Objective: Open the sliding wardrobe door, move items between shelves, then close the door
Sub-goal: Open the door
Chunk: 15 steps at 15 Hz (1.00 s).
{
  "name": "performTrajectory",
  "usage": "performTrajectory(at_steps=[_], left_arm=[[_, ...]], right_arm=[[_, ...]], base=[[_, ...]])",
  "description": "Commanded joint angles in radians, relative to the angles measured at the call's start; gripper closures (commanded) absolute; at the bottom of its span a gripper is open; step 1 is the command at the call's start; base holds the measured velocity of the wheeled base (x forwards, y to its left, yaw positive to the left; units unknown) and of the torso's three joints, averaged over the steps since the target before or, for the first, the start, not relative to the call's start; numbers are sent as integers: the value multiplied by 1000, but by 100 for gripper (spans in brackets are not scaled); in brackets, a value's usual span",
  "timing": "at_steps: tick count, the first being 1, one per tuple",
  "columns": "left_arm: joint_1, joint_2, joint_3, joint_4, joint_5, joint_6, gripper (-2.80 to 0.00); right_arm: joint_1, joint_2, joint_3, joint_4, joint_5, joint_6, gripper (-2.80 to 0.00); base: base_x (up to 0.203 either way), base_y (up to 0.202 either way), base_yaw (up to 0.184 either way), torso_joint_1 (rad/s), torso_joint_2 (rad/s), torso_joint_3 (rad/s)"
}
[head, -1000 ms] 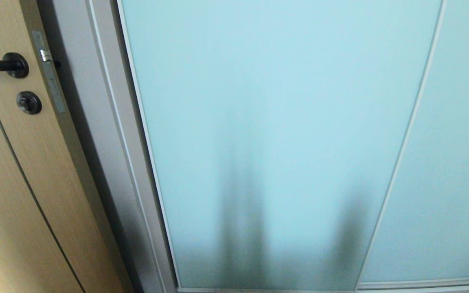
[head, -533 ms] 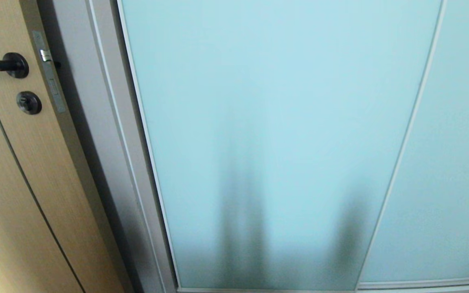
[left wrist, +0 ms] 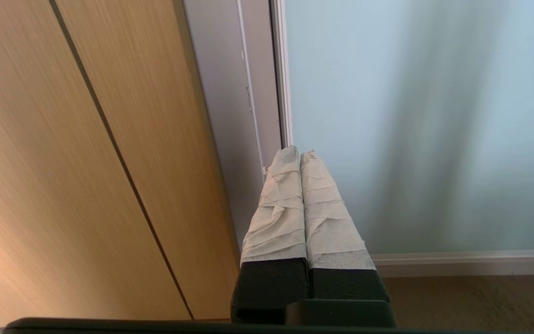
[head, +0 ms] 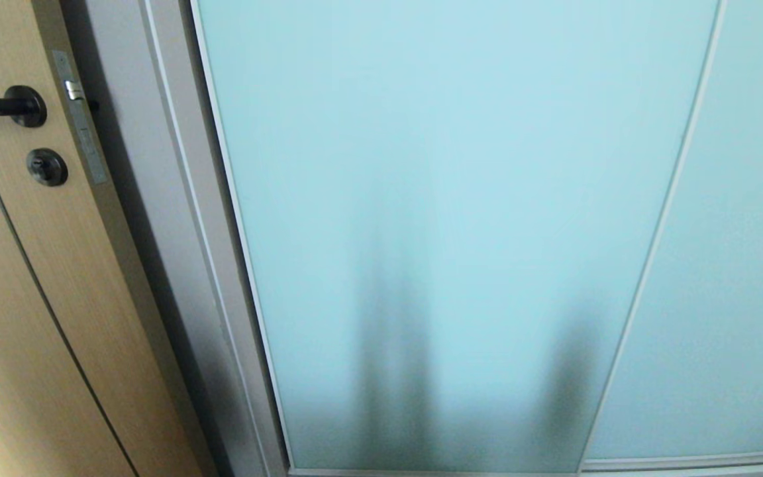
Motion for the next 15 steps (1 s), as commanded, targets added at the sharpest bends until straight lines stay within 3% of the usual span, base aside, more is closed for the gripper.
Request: performTrajectory(at_steps=[1,15], left_arm=[[0,2,2,0,0,0,0],[0,2,2,0,5,2,0]], right_arm=[[0,-2,1,0,0,-1,0],[0,-2,2,0,0,-1,0]], base=[[0,0,0,0,0,0],[0,0,0,0,0,0]])
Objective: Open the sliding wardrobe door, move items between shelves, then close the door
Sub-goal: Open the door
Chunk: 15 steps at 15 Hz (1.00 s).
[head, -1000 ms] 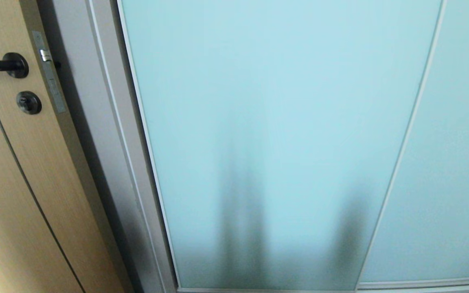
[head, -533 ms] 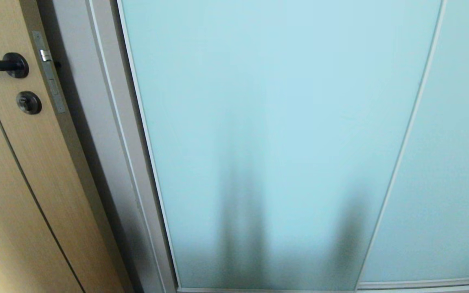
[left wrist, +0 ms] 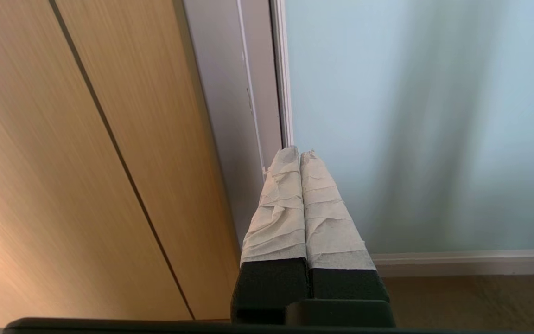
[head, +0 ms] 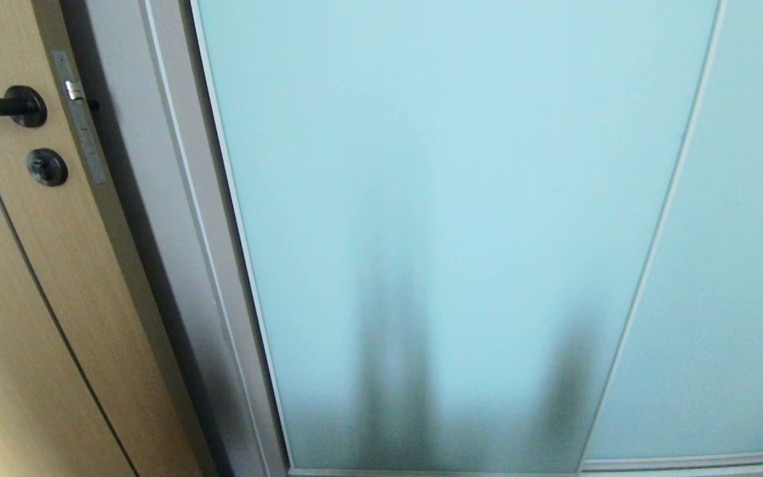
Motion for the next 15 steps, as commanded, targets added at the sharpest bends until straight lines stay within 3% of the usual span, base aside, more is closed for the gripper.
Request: performTrajectory(at_steps=[1,9,13,15], left_arm=[[0,1,1,1,1,-2,0],[0,2,0,-2,13,-11,0],[1,104,-189,53,35,-6,0],[4,186,-308,69,96,3,0]], right_arm=[[0,-2,2,0,1,0,0],[0,-2,0,0,1,0,0],[0,-2,2,0,1,0,0],[0,-2,1,0,1,0,0]], base=[[0,0,0,0,0,0],[0,0,0,0,0,0],[0,0,0,0,0,0],[0,0,0,0,0,0]])
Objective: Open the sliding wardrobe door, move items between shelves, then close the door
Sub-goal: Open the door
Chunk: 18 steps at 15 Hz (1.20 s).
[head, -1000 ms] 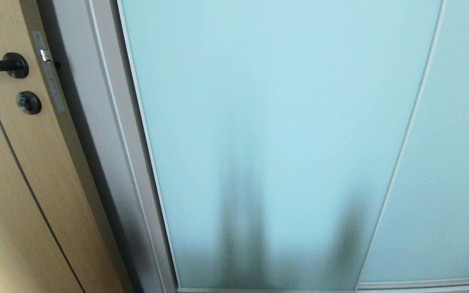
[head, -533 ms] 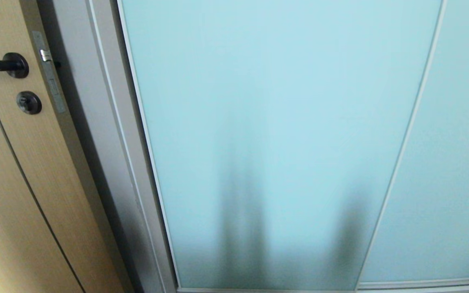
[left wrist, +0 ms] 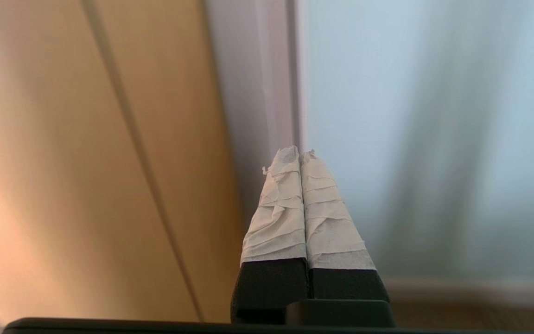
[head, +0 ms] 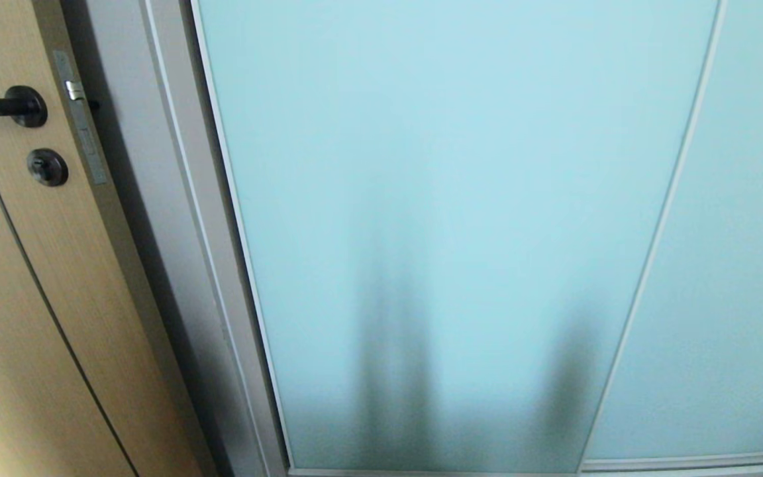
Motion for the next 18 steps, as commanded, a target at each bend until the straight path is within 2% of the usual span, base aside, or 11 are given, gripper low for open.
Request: performTrajectory(at_steps=[1,5,8,13,15,18], left_arm=[[2,117,-120,1,52,12,0],[3,368,-341,-8,134,21,0],[4,572,-386,-92,182,6,0],[3,979,-477,-488,290,-11,0],[-21,1099,-494,-715,300,-14,0],[-71,1266,-481,-953,294,-13,0]], right_arm=[[0,-2,0,0,0,-1,0],[0,-2,2,0,0,-1,0],[0,-2,0,0,0,-1,0],[0,-2,0,0,0,-1,0],[0,-2,2,0,0,-1,0],[0,-2,2,0,0,-1,0]], base=[[0,0,0,0,0,0],[0,0,0,0,0,0],[0,0,0,0,0,0],[0,0,0,0,0,0],[0,0,0,0,0,0],[0,0,0,0,0,0]])
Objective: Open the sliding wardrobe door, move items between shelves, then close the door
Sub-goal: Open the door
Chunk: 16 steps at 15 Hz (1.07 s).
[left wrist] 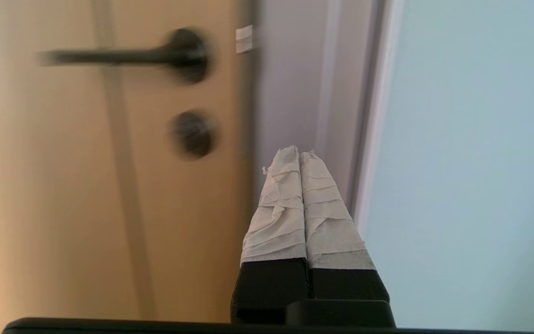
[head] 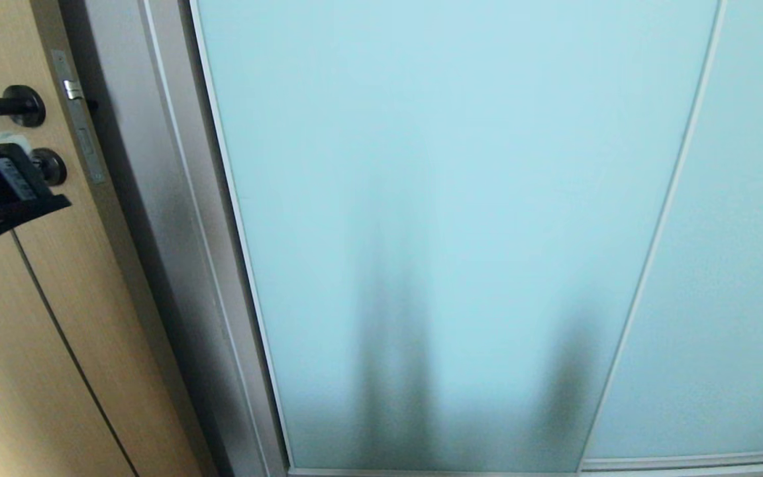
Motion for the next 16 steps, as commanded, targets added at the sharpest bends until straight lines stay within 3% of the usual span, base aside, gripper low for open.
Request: performTrajectory(at_steps=[1,4,8,12,16], left_arm=[[-18,174,2,-170,-2,4,0],[-35,272,-6,-286,-22,17,0],[-33,365,-60,-296,-14,17,0],[-32,454,-150,-293,85,19,0],[-34,510,-200,-287,83,18,0]], right_arm=[[0,-2,1,0,0,-1,0],[0,-2,1,0,0,-1,0],[0,-2,1,0,0,-1,0],[0,-2,0,0,0,-1,0],[0,-2,1,0,0,-1,0]], base=[[0,0,0,0,0,0],[0,0,0,0,0,0],[0,0,0,0,0,0],[0,0,0,0,0,0],[0,0,0,0,0,0]])
